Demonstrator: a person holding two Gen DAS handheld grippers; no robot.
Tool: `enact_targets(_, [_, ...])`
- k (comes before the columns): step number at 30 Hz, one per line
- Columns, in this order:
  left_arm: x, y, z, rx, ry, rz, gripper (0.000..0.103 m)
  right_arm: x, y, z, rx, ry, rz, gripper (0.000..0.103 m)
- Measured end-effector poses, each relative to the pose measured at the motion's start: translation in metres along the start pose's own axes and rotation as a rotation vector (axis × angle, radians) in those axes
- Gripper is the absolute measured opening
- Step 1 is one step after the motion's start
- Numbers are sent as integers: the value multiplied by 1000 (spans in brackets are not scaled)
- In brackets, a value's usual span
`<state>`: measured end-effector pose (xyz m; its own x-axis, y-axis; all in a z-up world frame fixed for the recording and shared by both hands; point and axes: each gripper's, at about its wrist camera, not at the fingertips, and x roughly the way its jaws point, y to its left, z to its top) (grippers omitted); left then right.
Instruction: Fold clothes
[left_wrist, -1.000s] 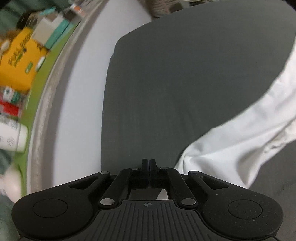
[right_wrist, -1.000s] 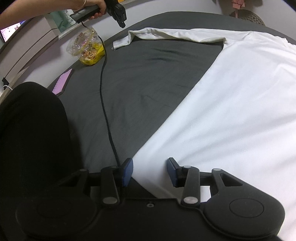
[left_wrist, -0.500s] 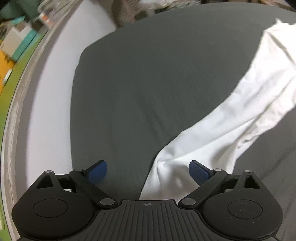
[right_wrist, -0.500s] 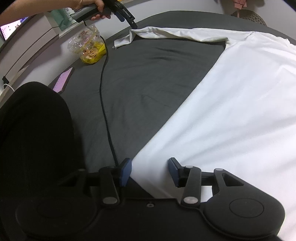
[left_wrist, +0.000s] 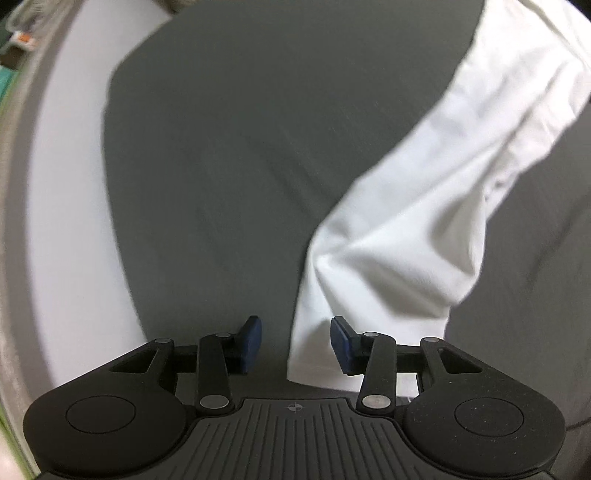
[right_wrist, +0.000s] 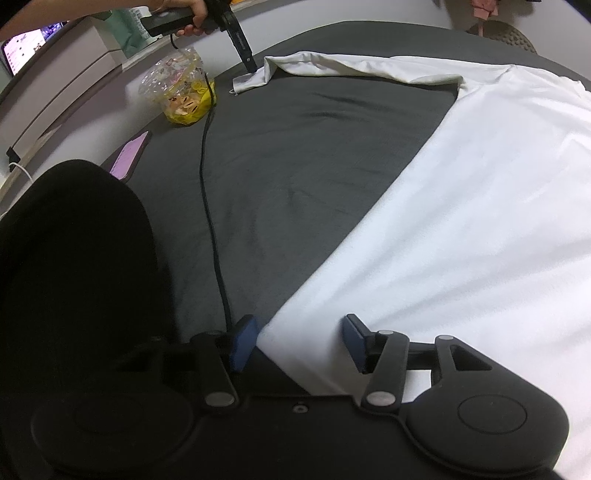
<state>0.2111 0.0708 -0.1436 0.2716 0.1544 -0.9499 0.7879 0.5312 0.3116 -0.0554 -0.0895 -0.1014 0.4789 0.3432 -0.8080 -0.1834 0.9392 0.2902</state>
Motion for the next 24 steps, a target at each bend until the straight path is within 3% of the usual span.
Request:
enact_targets(3, [13,-9,-6,39,45,29,40,0,1,0,1,1,2,52])
enact_targets(4, [16,-11,-7,46,46,27,34,0,1,-1,3,0,2,52])
enact_targets(5, [17,-11,-8,28,44,1,16,0,2,-1,3,-1,2,52])
enact_targets(6, [16,-11,-9,21,47,-11,7,-1,2,-2,2,-2,1,52])
enact_targets(8, [14,-10,-11,6,54,-34,3,0,3,-1,-4,-1,-3,52])
enact_targets(10, [11,-10,-11,15,80,-20,3,0,3,-1,-8,0,-6,53])
enact_targets(17, [3,-12,-16,152,166,140,1,0,-1,1,-13,0,-4,55])
enact_targets(22, [25,-26,-29,308,283,329,1,0,-2,2,-13,0,-1,55])
enact_targets(24, [28,-29,-32,296,247,403,1,0,-3,2,-6,1,1,55])
